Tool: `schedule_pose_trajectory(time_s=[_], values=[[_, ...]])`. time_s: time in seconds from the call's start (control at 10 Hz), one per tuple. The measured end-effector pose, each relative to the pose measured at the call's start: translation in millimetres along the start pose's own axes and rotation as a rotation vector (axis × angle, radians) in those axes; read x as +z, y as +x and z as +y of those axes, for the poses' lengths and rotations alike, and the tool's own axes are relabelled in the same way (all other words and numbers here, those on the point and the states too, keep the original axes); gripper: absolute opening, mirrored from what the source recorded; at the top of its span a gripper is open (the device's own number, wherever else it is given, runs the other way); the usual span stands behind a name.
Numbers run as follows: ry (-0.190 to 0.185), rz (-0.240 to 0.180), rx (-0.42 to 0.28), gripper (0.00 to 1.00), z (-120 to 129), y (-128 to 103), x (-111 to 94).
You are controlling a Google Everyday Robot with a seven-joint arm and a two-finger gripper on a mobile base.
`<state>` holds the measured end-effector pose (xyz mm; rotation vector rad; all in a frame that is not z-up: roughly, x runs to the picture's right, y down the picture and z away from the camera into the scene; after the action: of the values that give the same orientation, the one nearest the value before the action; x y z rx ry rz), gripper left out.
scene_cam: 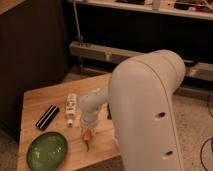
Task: Drag the pepper across the table
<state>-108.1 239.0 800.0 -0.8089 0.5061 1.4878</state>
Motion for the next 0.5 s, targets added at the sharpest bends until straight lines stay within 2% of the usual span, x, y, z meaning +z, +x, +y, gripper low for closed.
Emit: schedule_pose_trajectory(time_s=[0.2,0.4,0.5], values=[[0.001,0.004,0.010,0.46,-1.9,-1.1,0.2],[0.002,0.008,0.015,0.27,-3.4,-2.5,0.5],[0.002,0.010,0.016,0.21,-3.6,-2.9,0.8]])
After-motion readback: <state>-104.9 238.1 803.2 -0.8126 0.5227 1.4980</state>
